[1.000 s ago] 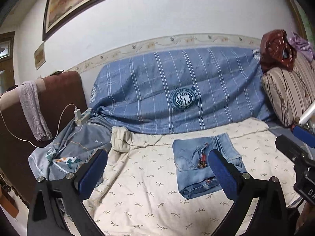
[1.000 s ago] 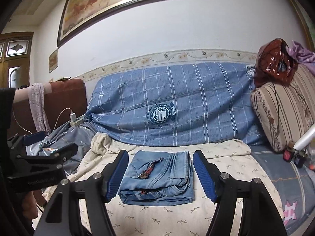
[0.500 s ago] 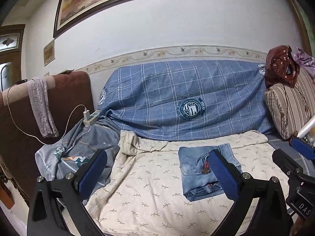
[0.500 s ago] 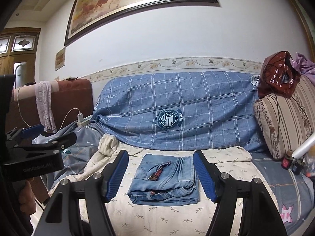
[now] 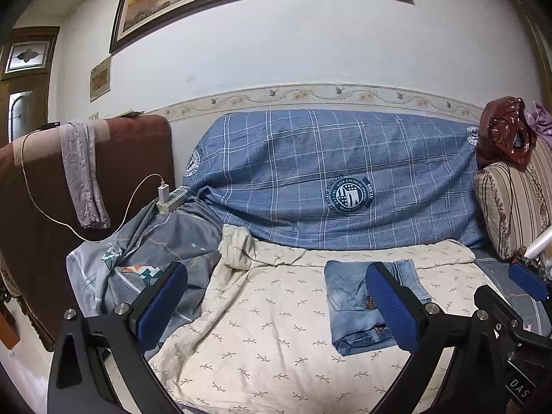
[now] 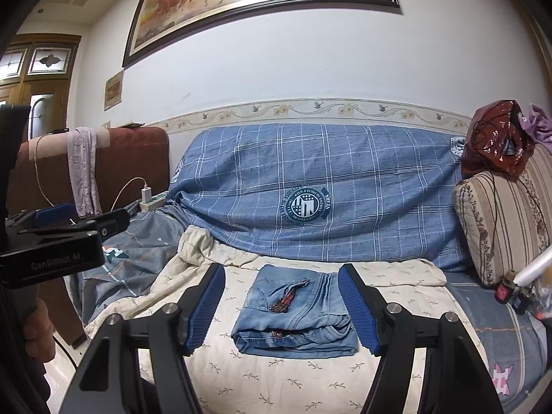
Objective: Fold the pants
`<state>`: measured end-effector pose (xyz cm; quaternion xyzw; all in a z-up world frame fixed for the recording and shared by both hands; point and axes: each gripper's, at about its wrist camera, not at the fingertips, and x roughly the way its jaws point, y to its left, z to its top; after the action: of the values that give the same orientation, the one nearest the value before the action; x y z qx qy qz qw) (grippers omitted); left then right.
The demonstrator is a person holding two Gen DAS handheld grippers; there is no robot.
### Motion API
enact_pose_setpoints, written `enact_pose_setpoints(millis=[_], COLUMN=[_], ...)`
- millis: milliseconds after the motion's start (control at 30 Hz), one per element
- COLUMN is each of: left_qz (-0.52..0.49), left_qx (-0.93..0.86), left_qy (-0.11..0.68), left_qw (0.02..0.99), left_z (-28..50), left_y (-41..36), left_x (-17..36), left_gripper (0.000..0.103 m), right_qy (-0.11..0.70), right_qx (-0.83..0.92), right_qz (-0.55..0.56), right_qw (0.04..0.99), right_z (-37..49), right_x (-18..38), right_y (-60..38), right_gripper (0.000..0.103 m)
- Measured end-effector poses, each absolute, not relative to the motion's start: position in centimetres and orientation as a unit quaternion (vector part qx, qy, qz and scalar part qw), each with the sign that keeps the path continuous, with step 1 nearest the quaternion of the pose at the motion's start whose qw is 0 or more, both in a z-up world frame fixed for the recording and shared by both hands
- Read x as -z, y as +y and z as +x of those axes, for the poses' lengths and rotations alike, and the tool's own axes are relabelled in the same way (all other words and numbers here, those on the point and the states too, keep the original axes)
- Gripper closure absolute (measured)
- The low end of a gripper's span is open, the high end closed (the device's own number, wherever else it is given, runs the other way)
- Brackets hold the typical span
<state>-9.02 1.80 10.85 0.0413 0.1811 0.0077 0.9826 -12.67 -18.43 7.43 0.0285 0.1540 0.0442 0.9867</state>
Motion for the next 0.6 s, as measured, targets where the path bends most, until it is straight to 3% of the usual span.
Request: enact_pose_setpoints(millis=[600], left_qz=[0.036], left_qx=[-0.002], left_qy=[0.187], left_qw=[0.982], left_z=[-9.0], left_y=[2.2], left_x=[-10.5], left_gripper=[0.000], right_qy=[0.160], right_qx=[-0.053], right_qz=[0.018], right_qw=[0.985], right_z=[-12.5], right_x=[-7.0], right_y=[-17.2], right_gripper=[0.032])
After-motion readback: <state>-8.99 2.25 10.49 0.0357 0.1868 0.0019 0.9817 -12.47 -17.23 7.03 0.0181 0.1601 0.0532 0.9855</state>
